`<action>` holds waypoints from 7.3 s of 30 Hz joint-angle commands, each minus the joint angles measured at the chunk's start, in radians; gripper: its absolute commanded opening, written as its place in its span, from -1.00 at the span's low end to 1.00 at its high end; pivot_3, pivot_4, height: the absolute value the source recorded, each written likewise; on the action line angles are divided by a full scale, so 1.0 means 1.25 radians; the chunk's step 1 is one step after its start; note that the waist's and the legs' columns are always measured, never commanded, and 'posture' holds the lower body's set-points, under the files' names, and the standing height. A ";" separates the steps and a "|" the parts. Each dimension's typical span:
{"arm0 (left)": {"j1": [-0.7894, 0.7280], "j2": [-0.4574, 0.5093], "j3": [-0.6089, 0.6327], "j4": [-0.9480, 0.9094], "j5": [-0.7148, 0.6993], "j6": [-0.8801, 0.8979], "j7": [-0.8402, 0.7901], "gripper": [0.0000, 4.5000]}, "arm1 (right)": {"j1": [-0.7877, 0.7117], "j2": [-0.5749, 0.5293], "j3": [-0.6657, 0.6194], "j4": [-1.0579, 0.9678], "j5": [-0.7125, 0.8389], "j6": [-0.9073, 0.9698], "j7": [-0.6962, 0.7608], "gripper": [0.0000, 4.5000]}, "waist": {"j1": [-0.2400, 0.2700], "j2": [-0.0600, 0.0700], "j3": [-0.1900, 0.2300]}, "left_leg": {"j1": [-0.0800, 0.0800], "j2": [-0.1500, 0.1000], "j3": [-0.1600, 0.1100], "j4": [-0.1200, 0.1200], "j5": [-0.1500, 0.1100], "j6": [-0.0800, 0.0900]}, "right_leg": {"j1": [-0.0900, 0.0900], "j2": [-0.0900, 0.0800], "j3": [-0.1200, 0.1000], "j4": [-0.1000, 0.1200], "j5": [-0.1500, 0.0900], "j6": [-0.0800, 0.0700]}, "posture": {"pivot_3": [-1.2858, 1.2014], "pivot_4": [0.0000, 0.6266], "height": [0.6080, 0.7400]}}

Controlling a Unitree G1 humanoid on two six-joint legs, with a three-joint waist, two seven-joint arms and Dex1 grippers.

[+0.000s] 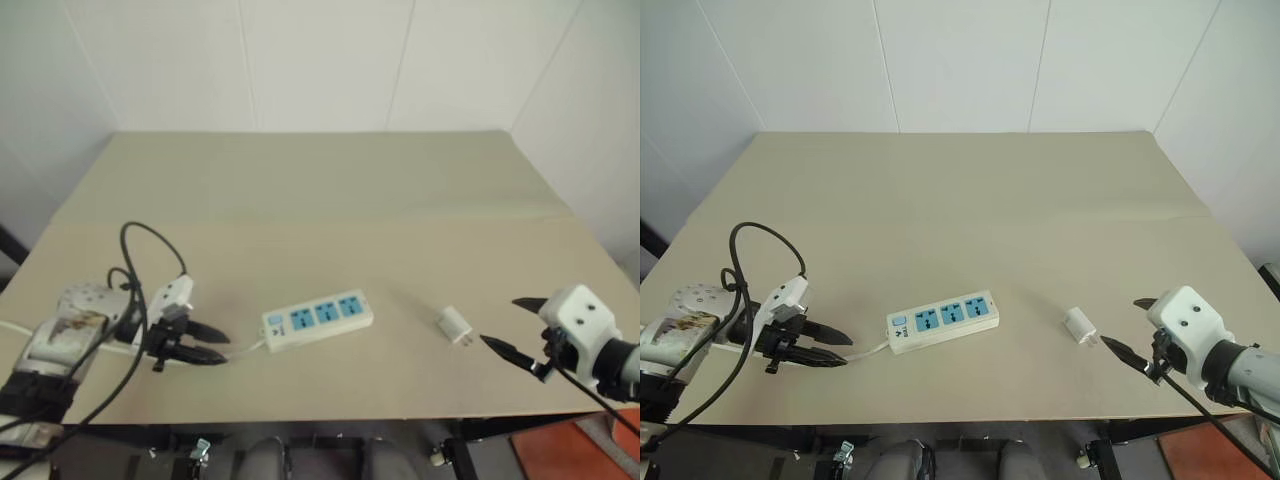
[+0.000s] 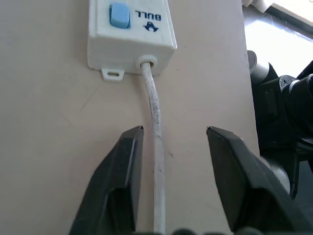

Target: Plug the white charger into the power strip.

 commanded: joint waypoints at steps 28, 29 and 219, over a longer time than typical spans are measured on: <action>0.114 -0.283 0.102 0.066 -0.047 -0.333 0.183 0.99 | -0.032 0.033 0.024 -0.014 -0.027 -0.056 -0.048 1.00 | -0.002 -0.001 0.001 | 0.002 0.000 -0.001 0.000 0.000 0.000 | 0.002 -0.001 0.000 0.000 0.000 0.000 | 0.03 -0.52 1.00; 0.103 -0.293 0.100 0.084 -0.044 -0.346 0.185 0.99 | -0.031 0.032 0.028 -0.013 -0.031 -0.060 -0.049 1.00 | -0.001 -0.001 0.001 | 0.002 -0.001 -0.001 0.000 0.000 0.000 | 0.002 -0.001 0.000 0.000 0.000 0.000 | 0.03 -0.52 1.00; -0.051 -0.296 -0.115 0.211 0.095 -0.382 0.210 0.46 | -0.666 0.367 0.442 0.408 0.244 -0.205 0.198 -0.50 | -0.010 0.007 -0.006 | -0.002 -0.003 0.000 0.003 0.001 -0.001 | -0.008 0.001 0.001 0.009 0.002 0.000 | 0.03 -0.52 1.00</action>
